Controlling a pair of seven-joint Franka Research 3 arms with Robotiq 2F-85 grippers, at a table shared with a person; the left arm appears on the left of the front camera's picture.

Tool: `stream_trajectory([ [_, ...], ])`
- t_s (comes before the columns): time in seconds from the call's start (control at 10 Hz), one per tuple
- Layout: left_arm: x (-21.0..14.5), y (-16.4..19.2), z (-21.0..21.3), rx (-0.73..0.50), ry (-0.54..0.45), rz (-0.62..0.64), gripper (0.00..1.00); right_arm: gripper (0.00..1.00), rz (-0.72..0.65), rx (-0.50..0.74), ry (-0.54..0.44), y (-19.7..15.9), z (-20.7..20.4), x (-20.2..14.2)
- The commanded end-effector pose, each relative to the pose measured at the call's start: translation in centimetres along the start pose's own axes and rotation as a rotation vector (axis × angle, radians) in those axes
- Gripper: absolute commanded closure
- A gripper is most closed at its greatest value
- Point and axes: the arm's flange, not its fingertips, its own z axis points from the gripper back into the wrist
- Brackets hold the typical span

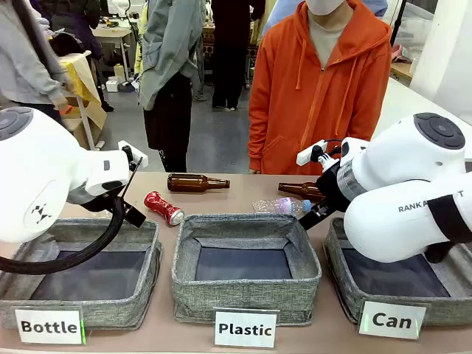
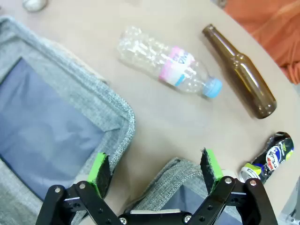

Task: Sort the can waste into the basket.
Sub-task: Pick up the can waste from the table and place it in the right Fabric basket.

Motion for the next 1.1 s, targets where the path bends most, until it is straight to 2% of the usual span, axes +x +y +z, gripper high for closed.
stream_trajectory([
  [0.0,0.00,0.00,0.01,0.000,0.000,0.000,0.00,0.00,0.000,0.000,0.000,0.00,0.00,0.00],
  [1.0,0.00,0.00,0.01,0.000,0.000,0.000,0.00,0.00,0.000,0.000,0.000,0.00,0.00,0.00],
])
